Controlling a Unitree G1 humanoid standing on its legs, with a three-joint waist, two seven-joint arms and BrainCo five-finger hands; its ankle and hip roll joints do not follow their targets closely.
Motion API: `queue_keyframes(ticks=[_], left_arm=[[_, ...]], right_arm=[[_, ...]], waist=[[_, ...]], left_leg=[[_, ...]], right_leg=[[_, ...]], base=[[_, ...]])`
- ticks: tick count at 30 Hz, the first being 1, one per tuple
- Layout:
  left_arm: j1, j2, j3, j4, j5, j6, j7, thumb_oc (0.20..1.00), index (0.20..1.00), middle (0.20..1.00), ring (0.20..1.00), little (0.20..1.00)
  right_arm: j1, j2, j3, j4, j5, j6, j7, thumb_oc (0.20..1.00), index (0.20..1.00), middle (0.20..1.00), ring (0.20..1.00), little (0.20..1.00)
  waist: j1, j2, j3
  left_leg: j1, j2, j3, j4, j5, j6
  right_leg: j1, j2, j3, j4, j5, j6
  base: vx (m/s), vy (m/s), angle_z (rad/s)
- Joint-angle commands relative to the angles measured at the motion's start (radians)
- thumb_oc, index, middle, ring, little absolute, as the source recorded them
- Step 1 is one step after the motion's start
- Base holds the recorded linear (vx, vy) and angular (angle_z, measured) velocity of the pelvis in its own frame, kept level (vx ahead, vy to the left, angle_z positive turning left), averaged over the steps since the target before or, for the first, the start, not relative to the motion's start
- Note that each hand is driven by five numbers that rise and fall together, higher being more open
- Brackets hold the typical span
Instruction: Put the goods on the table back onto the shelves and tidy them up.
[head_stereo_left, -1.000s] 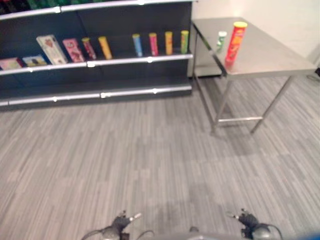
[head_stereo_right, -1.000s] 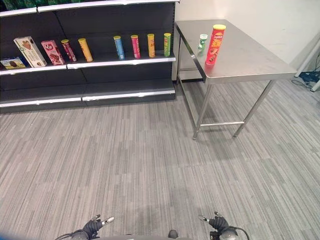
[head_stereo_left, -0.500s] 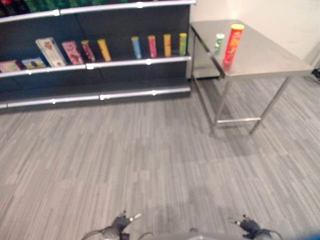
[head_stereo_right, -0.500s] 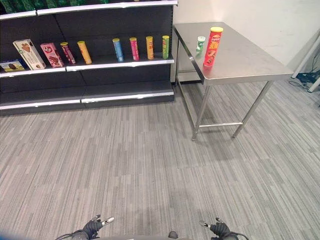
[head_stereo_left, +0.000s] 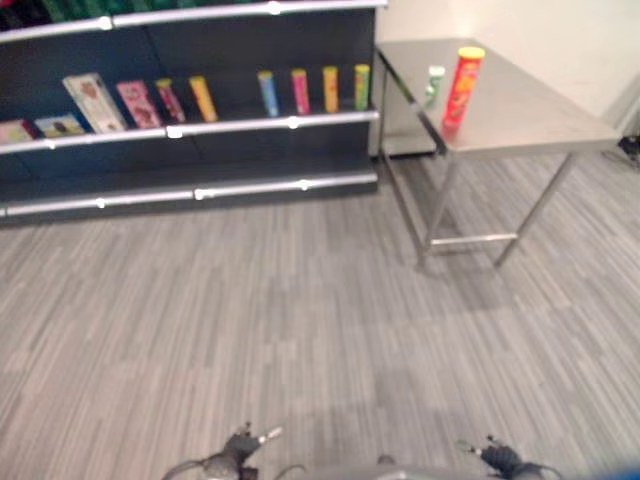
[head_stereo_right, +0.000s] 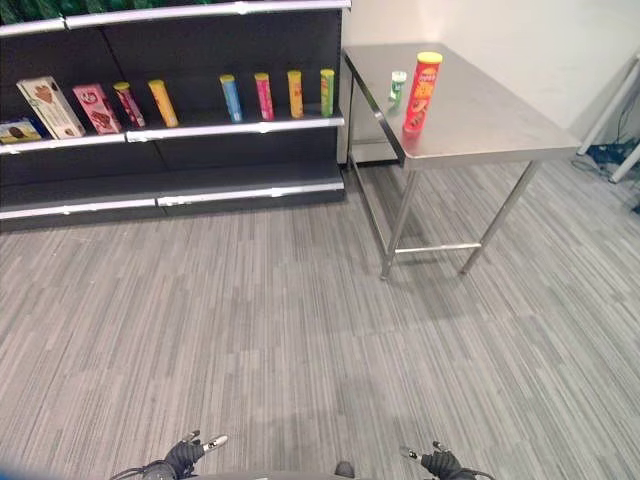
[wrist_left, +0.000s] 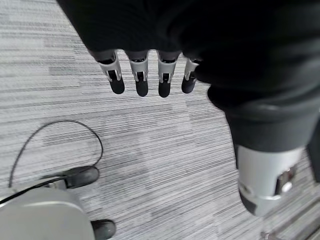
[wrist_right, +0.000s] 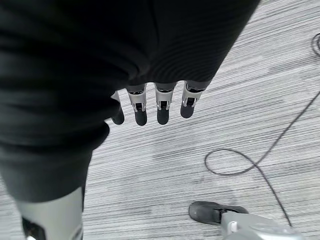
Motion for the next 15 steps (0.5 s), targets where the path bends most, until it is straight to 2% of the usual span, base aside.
queue_keyframes(ticks=[1,4,5,7,9,10,11,12,15], left_arm=[[-0.065,0.037,0.001,0.019,-0.041,-0.031,0.015,1.000,1.000,1.000,1.000,1.000],[-0.066,0.042,-0.006,0.014,-0.037,-0.033,0.009,1.000,1.000,1.000,1.000,1.000],[-0.068,0.045,-0.007,0.012,-0.035,-0.031,0.006,1.000,1.000,1.000,1.000,1.000],[-0.069,0.052,-0.006,-0.005,-0.041,-0.030,0.004,1.000,1.000,1.000,1.000,1.000],[-0.065,0.054,-0.002,-0.011,-0.050,-0.029,0.004,1.000,1.000,1.000,1.000,1.000],[-0.065,0.054,-0.002,-0.011,-0.050,-0.029,0.004,1.000,1.000,1.000,1.000,1.000],[-0.061,0.055,0.003,-0.017,-0.060,-0.031,0.004,1.000,1.000,1.000,1.000,1.000],[-0.060,0.055,0.002,-0.018,-0.061,-0.030,0.004,1.000,1.000,1.000,1.000,1.000],[-0.058,0.052,0.004,-0.009,-0.063,-0.028,0.005,1.000,1.000,1.000,1.000,1.000]], right_arm=[[-0.056,-0.001,0.012,0.005,0.020,-0.020,-0.011,1.000,1.000,1.000,1.000,1.000],[-0.050,-0.008,0.003,-0.012,0.022,-0.018,-0.008,1.000,1.000,1.000,1.000,1.000],[-0.048,-0.015,-0.005,-0.011,0.022,-0.017,-0.006,1.000,1.000,1.000,1.000,1.000],[-0.040,-0.020,-0.013,-0.022,0.027,-0.019,-0.008,1.000,1.000,1.000,1.000,1.000],[-0.033,-0.021,-0.022,-0.034,0.040,-0.023,-0.011,1.000,1.000,1.000,1.000,1.000],[-0.032,-0.022,-0.022,-0.034,0.040,-0.023,-0.011,1.000,1.000,1.000,1.000,1.000],[-0.025,-0.024,-0.028,-0.037,0.042,-0.024,-0.010,1.000,1.000,1.000,1.000,1.000],[-0.025,-0.026,-0.030,-0.035,0.042,-0.023,-0.011,1.000,1.000,1.000,1.000,1.000],[-0.012,-0.028,-0.028,-0.048,0.041,-0.024,-0.007,1.000,1.000,1.000,1.000,1.000]], waist=[[0.000,-0.037,0.054],[-0.005,-0.030,0.071],[-0.012,-0.026,0.087],[-0.025,-0.010,0.111],[-0.032,0.002,0.122],[-0.032,0.002,0.123],[-0.037,0.008,0.119],[-0.044,0.009,0.122],[-0.074,-0.004,0.124]], left_leg=[[-0.057,0.008,-0.090,0.056,-0.076,-0.032],[-0.066,-0.016,-0.108,0.067,-0.086,-0.010],[-0.060,-0.033,-0.116,0.083,-0.104,0.004],[-0.045,-0.037,-0.136,0.105,-0.126,0.019],[-0.023,-0.027,-0.141,0.106,-0.136,0.019],[-0.022,-0.027,-0.142,0.105,-0.136,0.019],[0.026,-0.016,-0.149,0.086,-0.158,0.009],[0.049,-0.012,-0.156,0.079,-0.167,0.003],[0.128,-0.003,-0.182,0.068,-0.191,-0.020]], right_leg=[[-0.008,-0.126,0.071,0.104,-0.124,0.148],[-0.067,-0.139,0.106,0.214,-0.120,0.158],[-0.101,-0.160,0.116,0.305,-0.084,0.159],[-0.167,-0.168,0.129,0.466,-0.034,0.134],[-0.210,-0.165,0.117,0.523,-0.028,0.117],[-0.209,-0.165,0.117,0.524,-0.029,0.117],[-0.247,-0.152,0.068,0.457,-0.073,0.112],[-0.240,-0.146,0.050,0.411,-0.075,0.118],[-0.293,-0.106,0.029,0.214,-0.027,0.157]], base=[[0.03,0.166,-0.03],[0.08,0.184,-0.19],[0.12,0.200,-0.22],[0.20,0.164,0.01],[0.19,0.068,0.41],[0.32,0.002,0.21],[0.35,-0.044,-0.02],[0.49,-0.090,-0.19],[0.44,-0.115,0.01]])
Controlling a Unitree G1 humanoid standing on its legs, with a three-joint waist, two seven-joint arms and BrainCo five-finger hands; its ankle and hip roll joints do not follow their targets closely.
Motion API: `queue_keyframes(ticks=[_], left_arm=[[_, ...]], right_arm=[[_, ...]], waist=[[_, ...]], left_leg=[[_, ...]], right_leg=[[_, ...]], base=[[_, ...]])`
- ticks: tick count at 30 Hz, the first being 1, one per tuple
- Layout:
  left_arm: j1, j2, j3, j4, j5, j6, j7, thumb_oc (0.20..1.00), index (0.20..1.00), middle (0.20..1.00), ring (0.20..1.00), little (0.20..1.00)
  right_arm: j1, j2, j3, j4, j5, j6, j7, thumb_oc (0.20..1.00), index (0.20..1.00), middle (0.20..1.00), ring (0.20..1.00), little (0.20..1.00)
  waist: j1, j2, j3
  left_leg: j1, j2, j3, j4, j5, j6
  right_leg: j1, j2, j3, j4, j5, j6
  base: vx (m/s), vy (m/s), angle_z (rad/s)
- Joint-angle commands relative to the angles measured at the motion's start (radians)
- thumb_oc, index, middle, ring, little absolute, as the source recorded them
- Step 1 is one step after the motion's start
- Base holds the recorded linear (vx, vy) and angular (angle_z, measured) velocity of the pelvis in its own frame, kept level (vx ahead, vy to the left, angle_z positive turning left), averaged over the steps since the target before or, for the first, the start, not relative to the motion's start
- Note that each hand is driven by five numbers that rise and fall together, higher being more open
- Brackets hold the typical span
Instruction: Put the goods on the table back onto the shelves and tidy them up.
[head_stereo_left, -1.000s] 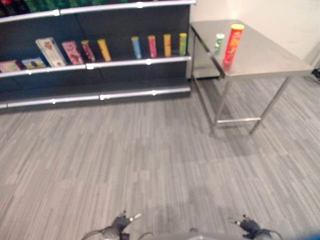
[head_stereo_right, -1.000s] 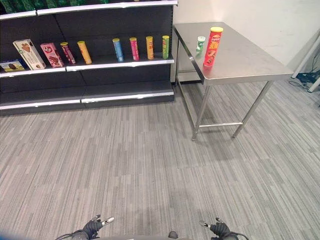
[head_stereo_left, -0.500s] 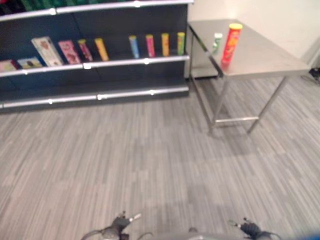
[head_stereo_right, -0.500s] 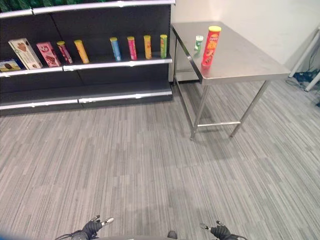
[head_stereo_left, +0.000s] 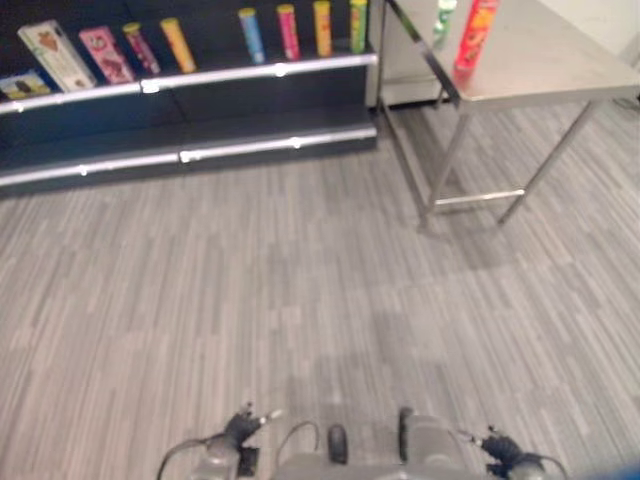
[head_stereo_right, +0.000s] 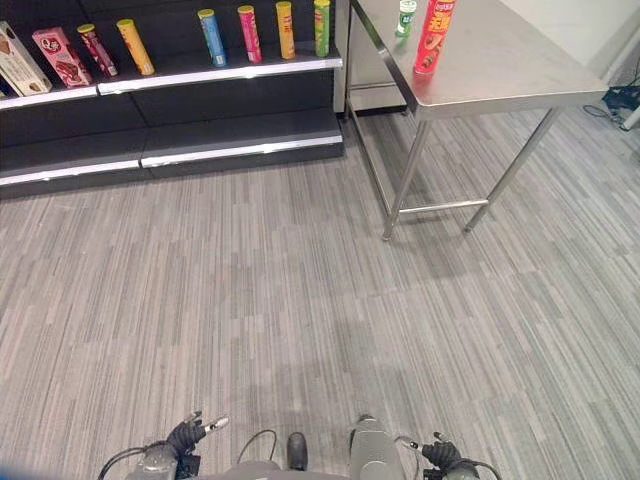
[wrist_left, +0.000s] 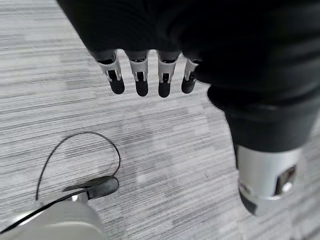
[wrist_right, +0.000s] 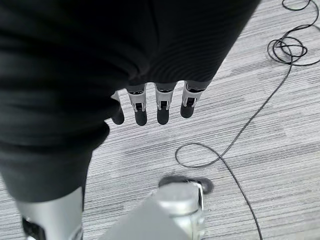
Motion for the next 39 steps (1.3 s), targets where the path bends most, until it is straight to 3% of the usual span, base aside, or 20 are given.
queue_keyframes(ticks=[1,6,8,10,11,12,15,16,17,19,21,22,25,27,30,32,33,34,35,39], left_arm=[[0.000,0.021,0.031,-0.017,-0.025,-0.030,0.004,1.000,1.000,1.000,1.000,1.000],[0.012,0.007,0.029,-0.010,-0.020,-0.031,-0.008,1.000,1.000,1.000,1.000,1.000],[0.015,0.005,0.018,0.006,-0.006,-0.025,-0.008,1.000,1.000,1.000,1.000,1.000],[0.007,-0.004,0.000,-0.023,-0.024,-0.026,-0.027,1.000,1.000,1.000,1.000,1.000],[0.007,-0.003,0.000,-0.023,-0.024,-0.026,-0.027,1.000,1.000,1.000,1.000,1.000],[0.011,-0.005,0.005,-0.039,-0.037,-0.020,-0.029,1.000,1.000,1.000,1.000,1.000],[0.018,-0.002,0.019,-0.039,-0.057,-0.013,-0.029,1.000,1.000,1.000,1.000,1.000],[0.022,-0.009,0.023,-0.040,-0.069,-0.015,-0.027,1.000,1.000,1.000,1.000,1.000],[0.022,-0.008,0.023,-0.040,-0.069,-0.015,-0.027,1.000,1.000,1.000,1.000,1.000],[0.031,-0.014,0.024,-0.042,-0.077,-0.022,-0.023,1.000,1.000,1.000,1.000,1.000],[0.034,-0.015,0.023,-0.043,-0.077,-0.025,-0.019,1.000,1.000,1.000,1.000,1.000],[0.038,-0.016,0.024,-0.041,-0.078,-0.028,-0.016,1.000,1.000,1.000,1.000,1.000],[0.034,-0.017,0.026,-0.025,-0.078,-0.030,-0.010,1.000,1.000,1.000,1.000,1.000],[0.047,-0.018,0.032,0.020,-0.057,-0.032,-0.007,1.000,1.000,1.000,1.000,1.000],[0.053,-0.017,0.045,0.009,-0.067,-0.036,-0.005,1.000,1.000,1.000,1.000,1.000],[0.043,0.008,0.061,0.005,-0.072,-0.039,-0.001,1.000,1.000,1.000,1.000,1.000],[0.043,0.008,0.061,0.005,-0.072,-0.039,-0.002,1.000,1.000,1.000,1.000,1.000],[0.033,0.032,0.067,0.010,-0.059,-0.038,-0.003,1.000,1.000,1.000,1.000,1.000],[0.031,0.041,0.071,0.007,-0.063,-0.038,-0.001,1.000,1.000,1.000,1.000,1.000],[0.013,0.062,0.076,0.002,-0.074,-0.039,0.000,1.000,1.000,1.000,1.000,1.000]], right_arm=[[0.015,-0.027,-0.021,-0.031,0.012,-0.024,-0.007,1.000,1.000,1.000,1.000,1.000],[0.052,-0.024,-0.024,-0.034,-0.003,-0.023,-0.003,1.000,1.000,1.000,1.000,1.000],[0.073,-0.027,-0.028,-0.023,0.001,-0.023,-0.003,1.000,1.000,1.000,1.000,1.000],[0.077,-0.033,-0.035,-0.019,0.025,-0.032,0.001,1.000,1.000,1.000,1.000,1.000],[0.076,-0.032,-0.035,-0.019,0.025,-0.032,0.001,1.000,1.000,1.000,1.000,1.000],[0.064,-0.040,-0.038,-0.021,0.056,-0.035,0.002,1.000,1.000,1.000,1.000,1.000],[0.044,-0.050,-0.028,-0.010,0.050,-0.029,-0.006,1.000,1.000,1.000,1.000,1.000],[0.023,-0.054,-0.022,-0.005,0.054,-0.024,-0.010,1.000,1.000,1.000,1.000,1.000],[0.023,-0.054,-0.022,-0.004,0.054,-0.024,-0.010,1.000,1.000,1.000,1.000,1.000],[0.010,-0.055,-0.014,-0.013,0.056,-0.031,-0.011,1.000,1.000,1.000,1.000,1.000],[0.005,-0.052,-0.009,-0.013,0.053,-0.032,-0.014,1.000,1.000,1.000,1.000,1.000],[-0.001,-0.051,-0.004,-0.016,0.046,-0.038,-0.018,1.000,1.000,1.000,1.000,1.000],[-0.011,-0.047,-0.002,-0.018,0.033,-0.041,-0.023,1.000,1.000,1.000,1.000,1.000],[-0.019,-0.045,0.009,-0.010,-0.005,-0.034,-0.012,1.000,1.000,1.000,1.000,1.000],[-0.010,-0.031,0.009,-0.024,-0.026,-0.034,-0.004,1.000,1.000,1.000,1.000,1.000],[-0.009,-0.029,-0.011,-0.027,-0.025,-0.026,0.000,1.000,1.000,1.000,1.000,1.000],[-0.009,-0.029,-0.011,-0.027,-0.025,-0.026,0.000,1.000,1.000,1.000,1.000,1.000],[-0.005,-0.030,-0.027,-0.033,-0.014,-0.025,-0.002,1.000,1.000,1.000,1.000,1.000],[-0.002,-0.030,-0.038,-0.033,-0.005,-0.025,-0.007,1.000,1.000,1.000,1.000,1.000],[0.012,-0.038,-0.082,0.024,0.035,-0.025,-0.023,1.000,1.000,1.000,1.000,1.000]], waist=[[-0.048,-0.009,-0.001],[-0.078,0.001,-0.021],[-0.096,0.006,-0.043],[-0.105,0.015,-0.050],[-0.108,0.012,-0.052],[-0.090,-0.004,-0.041],[-0.055,-0.037,-0.022],[-0.013,-0.052,-0.003],[-0.014,-0.055,-0.005],[0.025,-0.053,0.005],[0.040,-0.048,0.006],[0.069,-0.022,0.003],[0.090,-0.014,-0.004],[0.107,0.002,-0.026],[0.120,0.004,-0.042],[0.111,-0.014,-0.052],[0.113,-0.015,-0.052],[0.094,-0.012,-0.046],[0.090,-0.009,-0.043],[0.049,0.006,-0.036]], left_leg=[[0.176,0.032,-0.156,0.053,-0.163,-0.103],[0.300,0.076,-0.185,0.057,-0.165,-0.150],[0.315,0.105,-0.196,0.117,-0.132,-0.169],[0.189,0.122,-0.172,0.434,0.089,-0.221],[0.186,0.118,-0.174,0.433,0.092,-0.220],[0.053,0.114,-0.119,0.685,0.191,-0.225],[-0.076,0.132,-0.048,0.840,0.153,-0.182],[-0.183,0.117,-0.006,0.833,0.060,-0.148],[-0.185,0.114,-0.006,0.831,0.063,-0.147],[-0.279,0.117,0.012,0.557,0.044,-0.153],[-0.284,0.120,0.007,0.400,0.062,-0.157],[-0.273,0.123,-0.054,0.137,0.142,-0.180],[-0.303,0.123,-0.122,-0.003,0.186,-0.216],[-0.311,0.145,-0.193,-0.019,0.208,-0.243],[-0.273,0.144,-0.186,0.001,0.240,-0.236],[-0.225,0.116,-0.142,0.013,0.204,-0.207],[-0.224,0.116,-0.139,0.013,0.204,-0.207],[-0.170,0.098,-0.110,-0.003,0.170,-0.172],[-0.150,0.097,-0.091,-0.006,0.153,-0.161],[-0.100,0.094,-0.050,-0.020,0.107,-0.147]], right_leg=[[-0.019,0.053,-0.040,-0.223,0.126,0.063],[-0.053,0.082,-0.202,-0.323,0.182,0.074],[-0.020,0.106,-0.192,-0.308,0.186,0.037],[0.078,0.130,-0.131,-0.286,0.160,-0.017],[0.076,0.126,-0.131,-0.286,0.161,-0.016],[0.162,0.144,-0.101,-0.317,0.125,-0.063],[0.238,0.134,-0.069,-0.343,0.093,-0.087],[0.312,0.127,-0.038,-0.353,0.062,-0.086],[0.309,0.125,-0.039,-0.353,0.062,-0.085],[0.388,0.115,-0.012,-0.362,0.009,-0.063],[0.412,0.113,-0.008,-0.360,-0.012,-0.056],[0.469,0.126,0.004,-0.364,-0.052,-0.050],[0.522,0.119,0.039,-0.358,-0.091,-0.046],[0.572,0.084,0.105,-0.330,-0.126,-0.023],[0.579,0.026,0.113,-0.291,-0.114,0.006],[0.472,-0.054,0.147,-0.104,0.032,0.052],[0.470,-0.054,0.149,-0.102,0.031,0.052],[0.390,-0.080,0.155,0.020,0.129,0.039],[0.361,-0.100,0.128,0.057,0.158,0.027],[0.263,-0.041,0.017,-0.039,0.065,0.018]], base=[[0.51,-0.104,0.26],[0.51,-0.143,0.35],[0.69,-0.256,0.76],[0.53,-0.185,0.82],[0.47,-0.242,0.21],[0.30,-0.179,-0.11],[0.45,-0.253,-0.32],[0.28,-0.064,-0.32],[0.58,-0.057,-0.39],[0.54,0.058,-0.43],[0.42,0.111,-0.38],[0.36,0.104,-0.48],[0.48,0.151,-0.47],[0.68,0.360,-0.62],[0.42,0.315,-1.02],[0.31,0.295,-0.52],[0.30,0.349,-0.35],[0.22,0.264,-0.43],[0.22,0.263,-0.46],[0.16,0.147,-0.18]])
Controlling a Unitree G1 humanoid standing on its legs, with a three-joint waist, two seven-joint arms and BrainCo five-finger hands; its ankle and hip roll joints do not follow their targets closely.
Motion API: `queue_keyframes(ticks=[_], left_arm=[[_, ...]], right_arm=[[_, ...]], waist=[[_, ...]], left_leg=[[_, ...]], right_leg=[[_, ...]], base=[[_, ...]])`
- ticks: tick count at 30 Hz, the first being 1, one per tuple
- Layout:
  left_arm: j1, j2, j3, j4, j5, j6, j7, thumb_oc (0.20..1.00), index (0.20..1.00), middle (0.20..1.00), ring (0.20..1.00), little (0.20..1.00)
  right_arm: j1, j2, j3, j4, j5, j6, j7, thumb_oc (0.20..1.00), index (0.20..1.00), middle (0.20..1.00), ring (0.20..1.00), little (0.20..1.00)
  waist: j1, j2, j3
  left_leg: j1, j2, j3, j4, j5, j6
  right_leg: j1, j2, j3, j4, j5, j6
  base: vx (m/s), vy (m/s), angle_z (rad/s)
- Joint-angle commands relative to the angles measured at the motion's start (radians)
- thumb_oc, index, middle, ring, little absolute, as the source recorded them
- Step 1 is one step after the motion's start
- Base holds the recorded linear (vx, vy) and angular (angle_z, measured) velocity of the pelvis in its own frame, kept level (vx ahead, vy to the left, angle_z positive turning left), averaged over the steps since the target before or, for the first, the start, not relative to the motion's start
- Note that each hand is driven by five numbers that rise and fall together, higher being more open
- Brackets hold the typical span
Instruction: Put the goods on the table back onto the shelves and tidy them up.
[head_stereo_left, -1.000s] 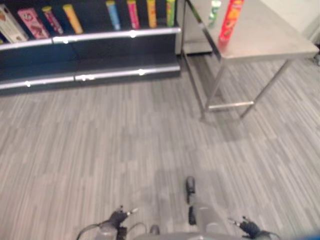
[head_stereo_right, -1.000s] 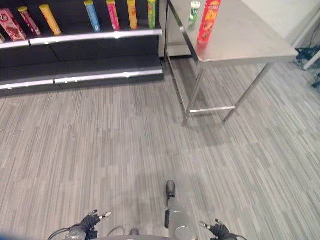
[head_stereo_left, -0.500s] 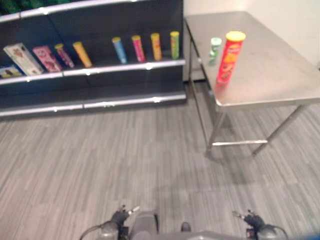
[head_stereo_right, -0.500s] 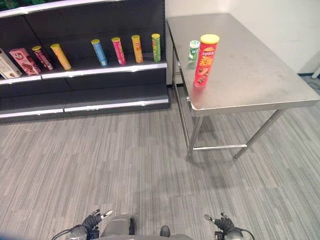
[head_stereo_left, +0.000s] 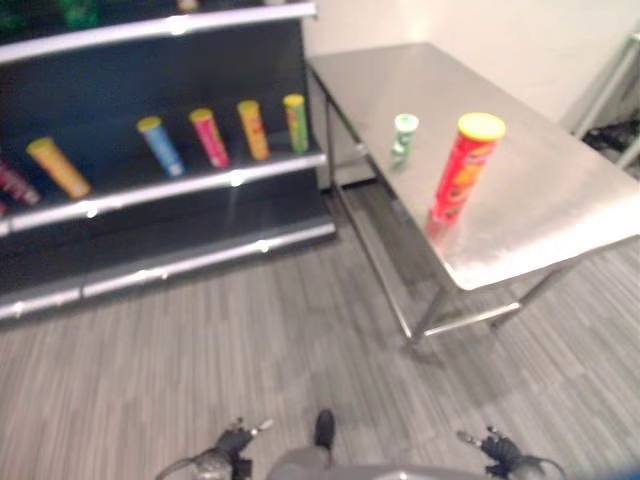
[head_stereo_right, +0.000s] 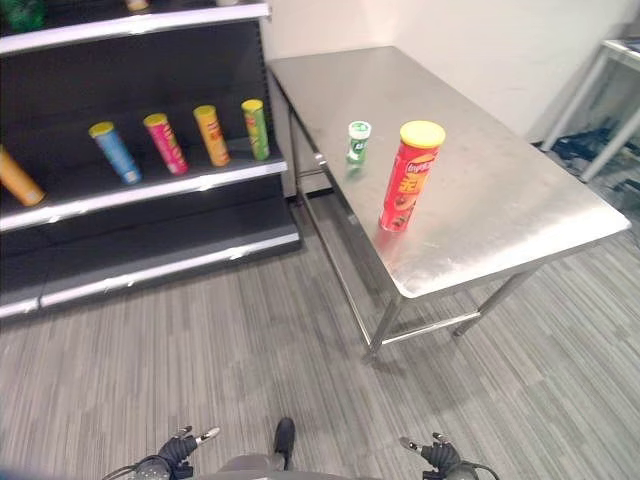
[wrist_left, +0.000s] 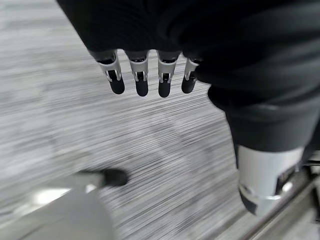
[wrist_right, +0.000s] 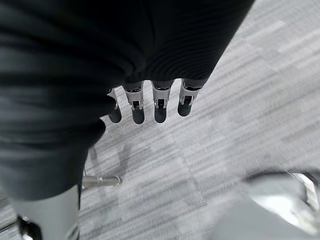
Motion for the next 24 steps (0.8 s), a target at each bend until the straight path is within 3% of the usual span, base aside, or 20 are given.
queue_keyframes(ticks=[1,2,3,5,9,11,12,13,14,16,18,19,24], left_arm=[[0.012,0.049,0.037,-0.029,-0.027,-0.011,0.005,1.000,1.000,1.000,1.000,1.000],[0.005,0.055,0.038,-0.033,-0.034,-0.014,0.005,1.000,1.000,1.000,1.000,1.000],[-0.009,0.065,0.037,0.006,-0.006,0.007,0.021,1.000,1.000,1.000,1.000,1.000],[-0.015,0.060,0.025,-0.032,-0.016,-0.017,0.010,1.000,1.000,1.000,1.000,1.000],[-0.015,0.051,0.030,-0.040,-0.029,-0.029,0.007,1.000,1.000,1.000,1.000,1.000],[0.003,0.044,0.043,-0.051,-0.033,-0.026,0.000,1.000,1.000,1.000,1.000,1.000],[0.003,0.043,0.042,-0.051,-0.032,-0.026,0.001,1.000,1.000,1.000,1.000,1.000],[0.019,0.032,0.052,-0.050,-0.009,-0.022,-0.002,1.000,1.000,1.000,1.000,1.000],[0.019,0.031,0.050,-0.050,-0.008,-0.022,-0.002,1.000,1.000,1.000,1.000,1.000],[0.034,0.003,0.060,-0.048,0.021,-0.017,-0.001,1.000,1.000,1.000,1.000,1.000],[0.040,-0.005,0.057,-0.045,0.026,-0.016,-0.003,1.000,1.000,1.000,1.000,1.000],[0.049,-0.007,0.048,-0.044,0.033,-0.019,-0.010,1.000,1.000,1.000,1.000,1.000],[0.071,0.005,0.025,-0.064,0.047,-0.023,-0.032,1.000,1.000,1.000,1.000,1.000]], right_arm=[[-0.018,-0.038,-0.034,-0.001,0.034,-0.005,-0.023,1.000,1.000,1.000,1.000,1.000],[-0.018,-0.044,-0.060,0.033,0.065,-0.008,-0.034,1.000,1.000,1.000,1.000,1.000],[-0.009,-0.059,-0.068,0.068,0.077,0.005,-0.039,1.000,1.000,1.000,1.000,1.000],[0.010,-0.051,-0.111,0.088,0.130,-0.012,-0.039,1.000,1.000,1.000,1.000,1.000],[0.037,-0.066,-0.186,0.104,0.200,-0.020,-0.055,1.000,1.000,1.000,1.000,1.000],[0.075,-0.116,-0.312,0.013,0.280,-0.047,-0.078,1.000,1.000,1.000,1.000,1.000],[0.078,-0.116,-0.314,0.009,0.279,-0.045,-0.079,1.000,1.000,1.000,1.000,1.000],[0.104,-0.172,-0.389,-0.139,0.270,-0.076,-0.119,1.000,1.000,1.000,1.000,1.000],[0.108,-0.171,-0.391,-0.145,0.268,-0.074,-0.121,1.000,1.000,1.000,1.000,1.000],[0.126,-0.264,-0.517,-0.446,0.232,-0.120,-0.180,1.000,1.000,1.000,1.000,1.000],[0.115,-0.302,-0.543,-0.528,0.218,-0.135,-0.191,1.000,1.000,1.000,1.000,1.000],[0.075,-0.403,-0.578,-0.634,0.186,-0.160,-0.191,1.000,1.000,1.000,1.000,1.000],[-0.052,-0.589,-0.553,-0.826,0.157,-0.198,-0.153,1.000,1.000,1.000,1.000,1.000]], waist=[[-0.011,-0.004,0.037],[-0.033,-0.009,0.047],[-0.061,-0.015,0.057],[-0.069,-0.024,0.054],[-0.083,-0.033,0.039],[-0.103,-0.032,0.010],[-0.102,-0.031,0.010],[-0.113,-0.032,-0.005],[-0.112,-0.031,-0.004],[-0.123,-0.030,-0.018],[-0.123,-0.027,-0.026],[-0.115,-0.029,-0.033],[-0.089,-0.033,-0.042]], left_leg=[[0.021,0.094,0.027,0.001,-0.081,-0.142],[0.042,0.085,0.039,0.001,-0.101,-0.139],[0.048,0.077,0.047,0.001,-0.113,-0.139],[0.056,0.056,0.029,0.001,-0.116,-0.129],[0.072,0.053,0.033,0.001,-0.132,-0.130],[0.089,0.062,0.039,0.001,-0.146,-0.135],[0.090,0.062,0.039,0.001,-0.146,-0.135],[0.103,0.068,0.044,0.001,-0.154,-0.139],[0.104,0.068,0.044,0.001,-0.155,-0.139],[0.115,0.072,0.051,0.001,-0.161,-0.142],[0.119,0.073,0.050,0.001,-0.173,-0.142],[0.123,0.075,0.049,0.001,-0.176,-0.145],[0.131,0.081,0.048,0.001,-0.179,-0.153]], right_leg=[[-0.023,0.003,-0.054,-0.249,0.262,0.022],[-0.051,0.049,-0.096,-0.391,0.247,0.031],[-0.067,0.080,-0.064,-0.448,0.242,0.034],[-0.039,0.107,0.036,-0.481,0.245,0.046],[0.000,0.101,0.033,-0.539,0.261,0.039],[0.036,0.100,0.023,-0.580,0.263,0.039],[0.038,0.100,0.023,-0.580,0.263,0.039],[0.052,0.098,0.019,-0.584,0.259,0.041],[0.054,0.098,0.019,-0.584,0.259,0.041],[0.061,0.095,0.020,-0.585,0.258,0.041],[0.067,0.093,0.019,-0.586,0.250,0.041],[0.072,0.092,0.016,-0.588,0.245,0.041],[0.084,0.091,0.008,-0.588,0.236,0.040]], base=[[0.12,0.015,-0.14],[0.13,0.007,0.06],[0.16,0.035,0.05],[0.12,0.056,0.13],[0.10,-0.008,0.01],[0.13,-0.028,-0.12],[0.11,-0.009,-0.05],[0.08,-0.001,-0.05],[0.13,0.001,-0.07],[0.07,0.001,-0.08],[0.06,-0.001,-0.11],[0.03,-0.016,-0.05],[0.03,-0.018,-0.01]])
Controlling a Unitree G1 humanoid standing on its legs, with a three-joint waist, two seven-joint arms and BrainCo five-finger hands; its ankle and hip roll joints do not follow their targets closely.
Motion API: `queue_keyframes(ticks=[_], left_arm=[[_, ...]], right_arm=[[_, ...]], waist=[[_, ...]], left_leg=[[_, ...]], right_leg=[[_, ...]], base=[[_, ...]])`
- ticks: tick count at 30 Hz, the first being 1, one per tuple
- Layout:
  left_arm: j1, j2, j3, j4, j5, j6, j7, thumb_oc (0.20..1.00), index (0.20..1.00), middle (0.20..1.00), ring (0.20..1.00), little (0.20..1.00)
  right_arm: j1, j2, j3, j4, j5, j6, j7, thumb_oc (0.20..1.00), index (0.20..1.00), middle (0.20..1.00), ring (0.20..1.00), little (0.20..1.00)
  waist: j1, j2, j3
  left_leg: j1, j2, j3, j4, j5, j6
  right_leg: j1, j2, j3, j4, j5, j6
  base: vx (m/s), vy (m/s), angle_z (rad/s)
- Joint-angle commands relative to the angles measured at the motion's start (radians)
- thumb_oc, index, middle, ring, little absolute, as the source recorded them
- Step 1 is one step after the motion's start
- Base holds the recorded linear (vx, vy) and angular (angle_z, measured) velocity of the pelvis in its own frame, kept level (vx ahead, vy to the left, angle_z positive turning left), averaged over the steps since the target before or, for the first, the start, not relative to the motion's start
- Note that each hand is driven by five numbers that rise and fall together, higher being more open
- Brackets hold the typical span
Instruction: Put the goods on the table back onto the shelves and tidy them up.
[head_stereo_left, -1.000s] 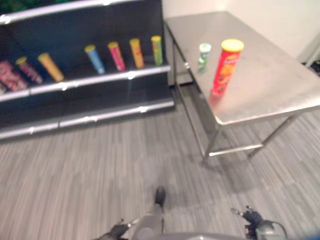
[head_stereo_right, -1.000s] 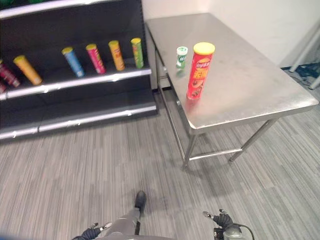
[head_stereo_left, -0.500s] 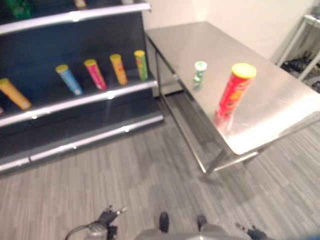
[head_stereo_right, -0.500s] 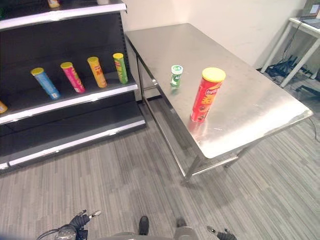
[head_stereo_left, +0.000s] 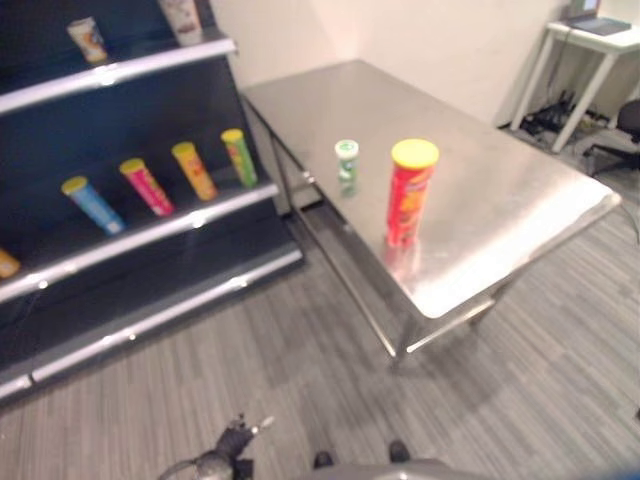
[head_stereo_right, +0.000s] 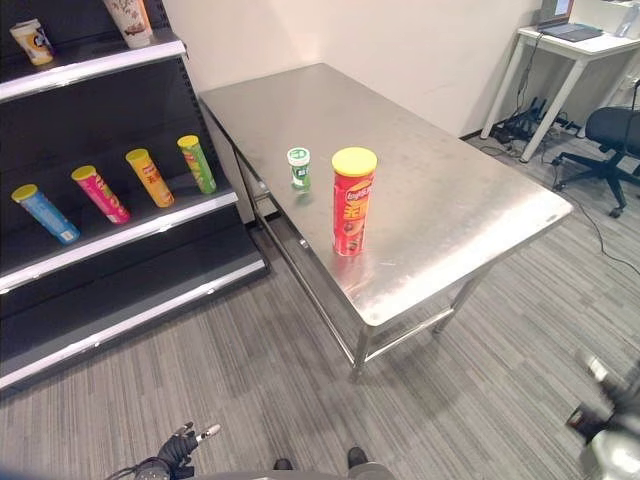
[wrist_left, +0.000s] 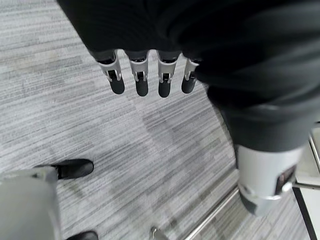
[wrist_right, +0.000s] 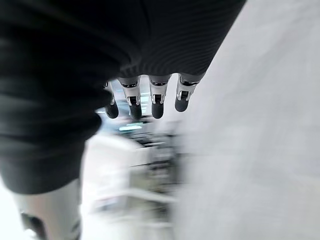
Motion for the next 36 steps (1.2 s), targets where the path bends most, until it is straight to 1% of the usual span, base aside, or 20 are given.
queue_keyframes(ticks=[1,2,3,5,6,7,8,9,10,11,12,16,20,22,23,24,25,27,30,36], left_arm=[[-0.029,0.066,-0.030,0.014,0.041,-0.028,-0.019,1.000,1.000,1.000,1.000,1.000],[-0.027,0.068,-0.036,0.009,0.039,-0.029,-0.020,1.000,1.000,1.000,1.000,1.000],[-0.027,0.067,-0.034,0.009,0.039,-0.029,-0.020,1.000,1.000,1.000,1.000,1.000],[-0.024,0.075,-0.048,0.001,0.030,-0.032,-0.021,1.000,1.000,1.000,1.000,1.000],[-0.017,0.076,-0.061,-0.003,0.017,-0.036,-0.025,1.000,1.000,1.000,1.000,1.000],[-0.017,0.075,-0.059,-0.004,0.016,-0.036,-0.025,1.000,1.000,1.000,1.000,1.000],[-0.010,0.078,-0.072,-0.001,0.009,-0.038,-0.029,1.000,1.000,1.000,1.000,1.000],[-0.009,0.077,-0.070,-0.001,0.009,-0.038,-0.029,1.000,1.000,1.000,1.000,1.000],[-0.002,0.079,-0.081,0.003,0.003,-0.040,-0.034,1.000,1.000,1.000,1.000,1.000],[-0.001,0.078,-0.079,0.003,0.003,-0.040,-0.034,1.000,1.000,1.000,1.000,1.000],[0.002,0.077,-0.086,0.009,0.001,-0.041,-0.038,1.000,1.000,1.000,1.000,1.000],[0.010,0.074,-0.093,0.016,-0.010,-0.042,-0.043,1.000,1.000,1.000,1.000,1.000],[0.016,0.067,-0.096,0.016,-0.013,-0.046,-0.047,1.000,1.000,1.000,1.000,1.000],[0.017,0.064,-0.098,0.015,-0.011,-0.047,-0.051,1.000,1.000,1.000,1.000,1.000],[0.017,0.064,-0.098,0.015,-0.011,-0.047,-0.051,1.000,1.000,1.000,1.000,1.000],[0.014,0.064,-0.099,0.018,-0.008,-0.048,-0.052,1.000,1.000,1.000,1.000,1.000],[0.014,0.063,-0.099,0.018,-0.008,-0.048,-0.052,1.000,1.000,1.000,1.000,1.000],[0.013,0.061,-0.103,0.018,-0.005,-0.049,-0.053,1.000,1.000,1.000,1.000,1.000],[0.011,0.061,-0.102,0.017,0.000,-0.050,-0.053,1.000,1.000,1.000,1.000,1.000],[0.011,0.065,-0.105,0.021,0.009,-0.053,-0.050,1.000,1.000,1.000,1.000,1.000]], right_arm=[[-0.207,-0.176,0.068,-0.091,-0.017,-0.083,0.058,1.000,1.000,1.000,1.000,1.000],[-0.243,-0.201,0.102,-0.096,-0.016,-0.085,0.067,1.000,1.000,1.000,1.000,1.000],[-0.249,-0.203,0.108,-0.093,-0.016,-0.086,0.066,1.000,1.000,1.000,1.000,1.000],[-0.332,-0.254,0.190,-0.100,0.007,-0.086,0.102,1.000,1.000,1.000,1.000,1.000],[-0.398,-0.285,0.251,-0.096,0.052,-0.089,0.130,1.000,1.000,1.000,1.000,1.000],[-0.405,-0.286,0.257,-0.093,0.053,-0.090,0.130,1.000,1.000,1.000,1.000,1.000],[-0.472,-0.298,0.323,-0.094,0.137,-0.092,0.181,1.000,1.000,1.000,1.000,1.000],[-0.479,-0.300,0.330,-0.090,0.139,-0.093,0.182,1.000,1.000,1.000,1.000,1.000],[-0.531,-0.304,0.392,-0.090,0.222,-0.094,0.234,1.000,1.000,1.000,1.000,1.000],[-0.538,-0.305,0.399,-0.086,0.223,-0.095,0.235,1.000,1.000,1.000,1.000,1.000],[-0.592,-0.323,0.472,-0.075,0.254,-0.085,0.270,1.000,1.000,1.000,1.000,1.000],[-0.688,-0.350,0.614,-0.067,0.308,-0.058,0.341,1.000,1.000,1.000,1.000,1.000],[-0.730,-0.369,0.692,-0.103,0.335,-0.049,0.387,1.000,1.000,1.000,1.000,1.000],[-0.754,-0.380,0.739,-0.113,0.322,-0.043,0.401,1.000,1.000,1.000,1.000,1.000],[-0.755,-0.380,0.740,-0.113,0.322,-0.043,0.401,1.000,1.000,1.000,1.000,1.000],[-0.778,-0.400,0.792,-0.125,0.296,-0.032,0.419,1.000,1.000,1.000,1.000,1.000],[-0.781,-0.400,0.795,-0.124,0.296,-0.032,0.419,1.000,1.000,1.000,1.000,1.000],[-0.819,-0.443,0.873,-0.146,0.257,-0.021,0.439,1.000,1.000,1.000,1.000,1.000],[-0.858,-0.490,0.950,-0.163,0.195,-0.015,0.453,1.000,1.000,1.000,1.000,1.000],[-0.930,-0.510,1.053,-0.136,0.119,-0.015,0.452,1.000,1.000,1.000,1.000,1.000]], waist=[[0.066,-0.040,-0.014],[0.072,-0.041,-0.014],[0.069,-0.041,-0.013],[0.088,-0.047,-0.016],[0.098,-0.052,-0.018],[0.095,-0.051,-0.017],[0.107,-0.055,-0.019],[0.103,-0.054,-0.019],[0.116,-0.059,-0.021],[0.113,-0.058,-0.020],[0.122,-0.062,-0.022],[0.132,-0.067,-0.024],[0.136,-0.068,-0.024],[0.138,-0.068,-0.025],[0.138,-0.068,-0.025],[0.141,-0.071,-0.026],[0.140,-0.070,-0.026],[0.140,-0.072,-0.024],[0.138,-0.074,-0.024],[0.139,-0.078,-0.025]], left_leg=[[0.036,0.030,0.026,0.008,-0.085,-0.054],[0.037,0.032,0.024,0.008,-0.084,-0.056],[0.038,0.032,0.024,0.008,-0.084,-0.056],[0.040,0.035,0.018,0.008,-0.081,-0.062],[0.038,0.037,0.012,0.008,-0.079,-0.067],[0.038,0.037,0.011,0.008,-0.079,-0.067],[0.038,0.039,0.008,0.008,-0.076,-0.072],[0.038,0.039,0.007,0.008,-0.076,-0.072],[0.039,0.041,0.004,0.008,-0.074,-0.076],[0.039,0.041,0.003,0.008,-0.074,-0.076],[0.041,0.043,0.000,0.008,-0.072,-0.080],[0.042,0.046,-0.006,0.008,-0.068,-0.086],[0.039,0.049,-0.012,0.008,-0.065,-0.090],[0.037,0.050,-0.014,0.008,-0.063,-0.092],[0.037,0.050,-0.014,0.008,-0.063,-0.092],[0.035,0.051,-0.016,0.008,-0.062,-0.094],[0.035,0.051,-0.016,0.008,-0.062,-0.094],[0.032,0.053,-0.016,0.008,-0.060,-0.097],[0.030,0.056,-0.017,0.008,-0.059,-0.100],[0.028,0.058,-0.016,0.008,-0.060,-0.103]], right_leg=[[0.028,-0.029,-0.039,0.008,-0.072,0.053],[0.031,-0.029,-0.042,0.008,-0.073,0.052],[0.032,-0.029,-0.043,0.008,-0.073,0.052],[0.040,-0.029,-0.053,0.008,-0.078,0.051],[0.045,-0.030,-0.063,0.008,-0.081,0.049],[0.045,-0.030,-0.064,0.008,-0.081,0.049],[0.052,-0.031,-0.075,0.008,-0.083,0.048],[0.053,-0.031,-0.076,0.008,-0.083,0.048],[0.057,-0.032,-0.084,0.008,-0.085,0.047],[0.058,-0.032,-0.085,0.008,-0.085,0.047],[0.063,-0.033,-0.093,0.008,-0.087,0.045],[0.069,-0.034,-0.108,0.008,-0.088,0.044],[0.069,-0.035,-0.119,0.008,-0.090,0.044],[0.070,-0.036,-0.125,0.008,-0.091,0.043],[0.070,-0.036,-0.125,0.008,-0.091,0.043],[0.068,-0.037,-0.129,0.008,-0.090,0.044],[0.068,-0.037,-0.129,0.008,-0.090,0.044],[0.067,-0.038,-0.135,0.008,-0.090,0.043],[0.065,-0.039,-0.138,0.008,-0.090,0.044],[0.064,-0.040,-0.137,0.008,-0.090,0.046]], base=[[0.04,-0.037,0.05],[0.02,-0.031,0.02],[0.01,-0.019,0.13],[0.02,-0.032,0.25],[0.01,-0.029,0.22],[0.01,-0.041,0.14],[0.01,-0.024,0.21],[0.02,-0.043,0.28],[0.01,-0.020,0.29],[0.02,-0.039,0.19],[0.01,-0.027,0.15],[0.02,-0.025,0.17],[0.01,-0.017,0.13],[0.01,-0.012,0.07],[0.01,-0.019,0.03],[0.00,0.000,0.00],[0.00,0.000,0.00],[0.00,0.000,0.00],[0.00,0.000,0.00],[0.01,-0.004,0.03]])
